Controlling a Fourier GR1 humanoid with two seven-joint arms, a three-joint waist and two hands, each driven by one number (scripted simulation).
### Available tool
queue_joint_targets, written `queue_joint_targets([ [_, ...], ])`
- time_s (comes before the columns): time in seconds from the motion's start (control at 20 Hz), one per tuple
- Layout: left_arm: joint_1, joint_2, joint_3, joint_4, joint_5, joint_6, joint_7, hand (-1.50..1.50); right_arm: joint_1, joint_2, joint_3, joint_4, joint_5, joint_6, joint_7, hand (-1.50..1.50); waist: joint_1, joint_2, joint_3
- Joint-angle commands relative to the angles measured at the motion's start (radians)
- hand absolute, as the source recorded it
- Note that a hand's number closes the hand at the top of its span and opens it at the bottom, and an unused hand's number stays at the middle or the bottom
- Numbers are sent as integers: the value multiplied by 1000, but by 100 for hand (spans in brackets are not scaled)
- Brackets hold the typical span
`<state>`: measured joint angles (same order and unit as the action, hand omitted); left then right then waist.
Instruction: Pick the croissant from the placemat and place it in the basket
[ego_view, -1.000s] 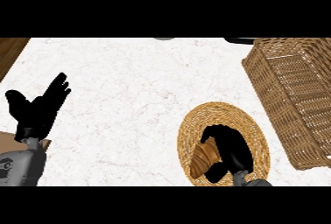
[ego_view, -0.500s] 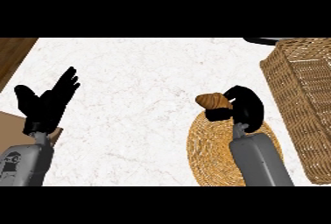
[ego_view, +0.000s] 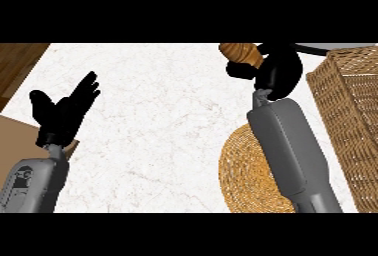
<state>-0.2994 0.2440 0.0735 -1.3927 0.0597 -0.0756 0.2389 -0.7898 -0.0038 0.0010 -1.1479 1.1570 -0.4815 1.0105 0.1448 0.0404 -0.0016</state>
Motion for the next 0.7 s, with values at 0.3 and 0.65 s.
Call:
queue_joint_targets([
  [0.3, -13, -10, -1, 4, -20, 32, 17, 0, -358, -3, -146, 308, 327, -131, 261, 150, -36, -11, -2],
  [0.65, -4, -3, 15, 17, -6, 20, 8, 0, -554, -80, -264, 465, 449, -93, 317, 150, -42, -6, -2],
])
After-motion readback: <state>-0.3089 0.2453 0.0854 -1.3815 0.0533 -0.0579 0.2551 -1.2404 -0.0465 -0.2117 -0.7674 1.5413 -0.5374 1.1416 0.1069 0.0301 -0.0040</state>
